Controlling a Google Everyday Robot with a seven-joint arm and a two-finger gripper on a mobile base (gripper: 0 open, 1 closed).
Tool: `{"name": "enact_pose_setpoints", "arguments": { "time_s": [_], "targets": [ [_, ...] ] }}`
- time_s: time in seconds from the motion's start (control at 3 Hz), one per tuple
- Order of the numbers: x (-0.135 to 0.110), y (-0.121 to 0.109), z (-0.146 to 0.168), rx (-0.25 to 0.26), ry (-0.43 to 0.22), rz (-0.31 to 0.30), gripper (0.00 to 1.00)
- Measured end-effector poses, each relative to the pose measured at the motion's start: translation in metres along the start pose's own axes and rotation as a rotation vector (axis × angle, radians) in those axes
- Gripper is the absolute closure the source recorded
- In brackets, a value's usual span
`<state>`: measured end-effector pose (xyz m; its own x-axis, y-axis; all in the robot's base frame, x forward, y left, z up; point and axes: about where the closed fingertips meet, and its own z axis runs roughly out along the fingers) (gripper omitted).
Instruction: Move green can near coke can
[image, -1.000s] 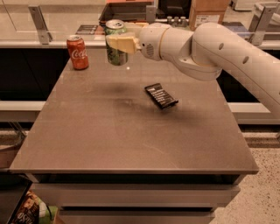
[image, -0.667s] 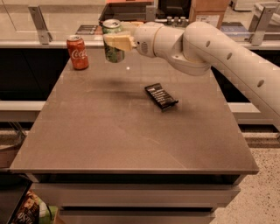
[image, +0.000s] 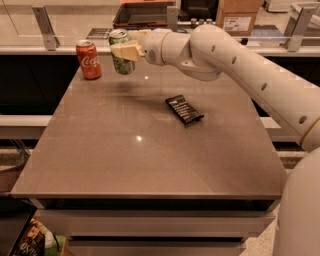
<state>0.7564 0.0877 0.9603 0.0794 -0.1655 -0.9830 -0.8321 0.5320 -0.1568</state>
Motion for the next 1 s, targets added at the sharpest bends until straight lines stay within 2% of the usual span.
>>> {"name": "enact_pose_setpoints", "arguments": {
  "time_s": [0.33,1.0],
  "targets": [
    [0.009,0.001,0.018,-0.017,0.010,-0.008,1.00],
    [0.025,0.013,0.049,-0.066,-0.029,0.001,1.00]
  ]
}}
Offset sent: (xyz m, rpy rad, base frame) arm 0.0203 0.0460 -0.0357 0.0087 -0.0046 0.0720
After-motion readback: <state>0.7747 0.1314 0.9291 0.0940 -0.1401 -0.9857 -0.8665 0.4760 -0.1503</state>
